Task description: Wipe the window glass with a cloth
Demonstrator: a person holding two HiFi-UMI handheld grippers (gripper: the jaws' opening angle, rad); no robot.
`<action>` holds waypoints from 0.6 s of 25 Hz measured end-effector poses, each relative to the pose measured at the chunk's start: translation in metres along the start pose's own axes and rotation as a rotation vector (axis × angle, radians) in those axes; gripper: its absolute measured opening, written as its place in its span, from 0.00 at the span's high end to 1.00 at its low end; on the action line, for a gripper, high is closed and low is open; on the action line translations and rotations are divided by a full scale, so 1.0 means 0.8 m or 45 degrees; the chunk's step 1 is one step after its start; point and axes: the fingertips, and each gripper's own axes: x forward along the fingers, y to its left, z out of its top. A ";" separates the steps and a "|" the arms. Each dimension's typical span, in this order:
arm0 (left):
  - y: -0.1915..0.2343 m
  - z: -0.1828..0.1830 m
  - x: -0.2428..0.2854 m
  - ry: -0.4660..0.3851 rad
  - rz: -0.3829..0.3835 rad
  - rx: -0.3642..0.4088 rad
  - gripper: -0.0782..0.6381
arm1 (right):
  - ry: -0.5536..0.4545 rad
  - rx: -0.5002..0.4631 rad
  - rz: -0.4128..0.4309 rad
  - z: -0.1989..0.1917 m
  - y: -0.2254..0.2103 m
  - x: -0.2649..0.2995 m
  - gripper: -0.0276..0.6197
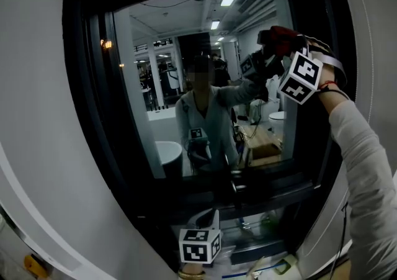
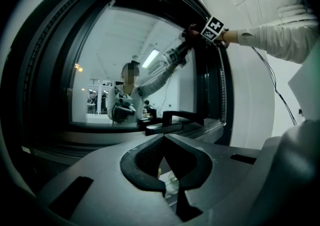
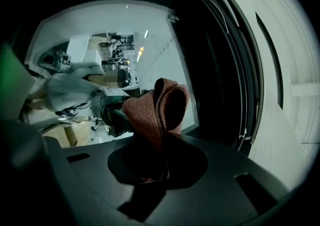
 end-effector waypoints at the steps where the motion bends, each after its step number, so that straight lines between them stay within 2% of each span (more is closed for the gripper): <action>1: 0.000 0.000 -0.002 -0.001 0.000 -0.002 0.88 | -0.004 -0.004 0.010 0.000 0.007 -0.004 0.88; 15: -0.012 0.002 -0.016 -0.015 -0.028 -0.005 0.88 | -0.034 -0.072 0.181 -0.020 0.151 -0.062 0.88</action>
